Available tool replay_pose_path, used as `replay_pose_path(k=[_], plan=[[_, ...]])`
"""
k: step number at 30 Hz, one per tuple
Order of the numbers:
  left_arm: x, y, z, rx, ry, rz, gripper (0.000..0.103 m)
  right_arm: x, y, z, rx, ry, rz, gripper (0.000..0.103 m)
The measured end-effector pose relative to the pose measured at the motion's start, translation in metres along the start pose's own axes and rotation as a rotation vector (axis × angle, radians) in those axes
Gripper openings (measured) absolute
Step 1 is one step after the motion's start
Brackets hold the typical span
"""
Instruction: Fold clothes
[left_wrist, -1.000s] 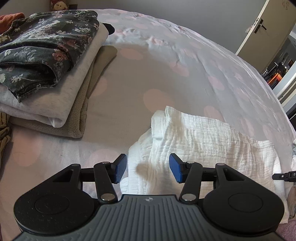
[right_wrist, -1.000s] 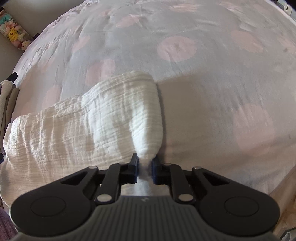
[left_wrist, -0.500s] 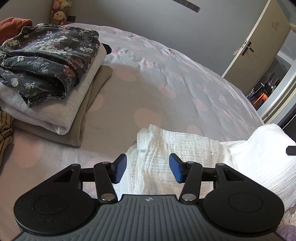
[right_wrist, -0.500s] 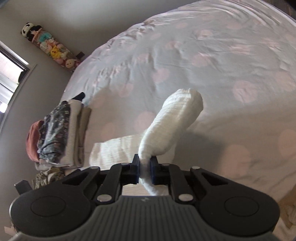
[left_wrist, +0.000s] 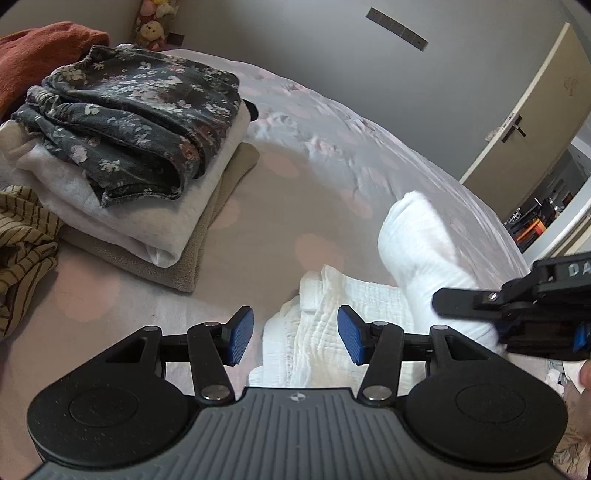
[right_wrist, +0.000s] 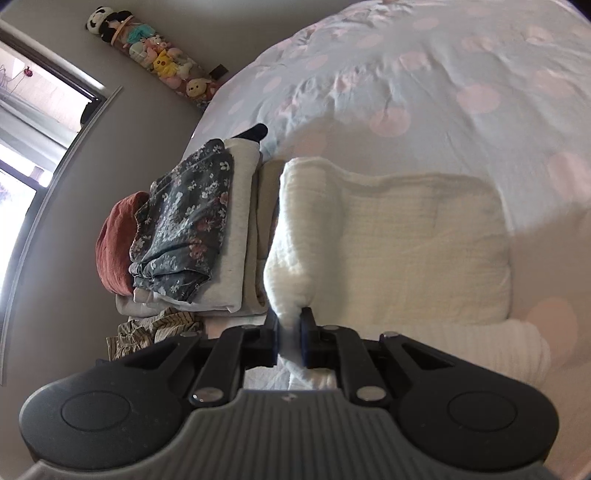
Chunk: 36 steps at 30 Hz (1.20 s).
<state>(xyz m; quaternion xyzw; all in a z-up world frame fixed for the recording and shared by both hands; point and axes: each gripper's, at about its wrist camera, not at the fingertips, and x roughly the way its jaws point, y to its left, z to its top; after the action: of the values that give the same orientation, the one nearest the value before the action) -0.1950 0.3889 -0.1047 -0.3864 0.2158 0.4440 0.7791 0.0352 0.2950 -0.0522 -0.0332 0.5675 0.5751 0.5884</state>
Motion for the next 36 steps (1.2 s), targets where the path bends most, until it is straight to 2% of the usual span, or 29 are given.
replay_pose_path(k=[5, 9, 11, 14, 18, 19, 20, 21, 23, 24, 26, 30, 31, 32, 33, 36], plan=[[0.004, 0.013, 0.001, -0.059, 0.010, 0.014, 0.048, 0.044, -0.011, -0.014, 0.078, 0.014, -0.024, 0.013], [0.009, 0.011, 0.001, -0.037, 0.024, 0.018, 0.048, 0.060, -0.009, -0.021, 0.034, 0.014, -0.066, 0.016], [0.008, 0.008, 0.001, -0.020, 0.032, 0.025, 0.048, 0.056, -0.003, -0.022, -0.015, 0.013, -0.071, 0.019], [0.002, 0.002, 0.001, 0.002, 0.038, 0.022, 0.048, 0.031, 0.008, -0.024, -0.122, -0.039, -0.081, 0.034], [-0.009, -0.006, 0.000, 0.027, 0.037, 0.009, 0.048, -0.014, 0.015, -0.030, -0.236, -0.140, -0.088, 0.039], [-0.012, -0.008, -0.001, 0.031, 0.037, 0.007, 0.048, -0.025, 0.012, -0.033, -0.246, -0.168, -0.094, 0.043], [-0.014, -0.009, -0.002, 0.034, 0.038, 0.006, 0.048, -0.034, 0.006, -0.037, -0.245, -0.193, -0.106, 0.050], [-0.016, -0.011, -0.003, 0.035, 0.039, 0.006, 0.048, -0.042, -0.001, -0.040, -0.242, -0.218, -0.118, 0.053], [-0.020, -0.013, -0.005, 0.031, 0.045, 0.008, 0.048, -0.045, -0.019, -0.046, -0.213, -0.225, -0.133, 0.056], [-0.023, -0.015, -0.006, 0.028, 0.049, 0.008, 0.048, -0.046, -0.029, -0.049, -0.198, -0.227, -0.140, 0.063], [-0.027, -0.019, -0.007, 0.035, 0.055, 0.010, 0.048, -0.043, -0.046, -0.054, -0.178, -0.224, -0.156, 0.065], [-0.039, -0.030, -0.008, 0.074, 0.049, 0.023, 0.048, -0.024, -0.062, -0.053, -0.209, -0.228, -0.179, 0.064], [-0.043, -0.031, -0.008, 0.081, 0.047, 0.025, 0.048, -0.021, -0.064, -0.051, -0.215, -0.229, -0.174, 0.061], [-0.046, -0.033, -0.008, 0.087, 0.046, 0.028, 0.048, -0.018, -0.066, -0.050, -0.215, -0.222, -0.160, 0.042], [-0.049, -0.033, -0.007, 0.092, 0.044, 0.033, 0.048, -0.019, -0.064, -0.051, -0.227, -0.218, -0.144, 0.017], [-0.052, -0.032, -0.004, 0.095, 0.042, 0.051, 0.048, -0.027, -0.050, -0.061, -0.287, -0.218, -0.078, 0.013]])
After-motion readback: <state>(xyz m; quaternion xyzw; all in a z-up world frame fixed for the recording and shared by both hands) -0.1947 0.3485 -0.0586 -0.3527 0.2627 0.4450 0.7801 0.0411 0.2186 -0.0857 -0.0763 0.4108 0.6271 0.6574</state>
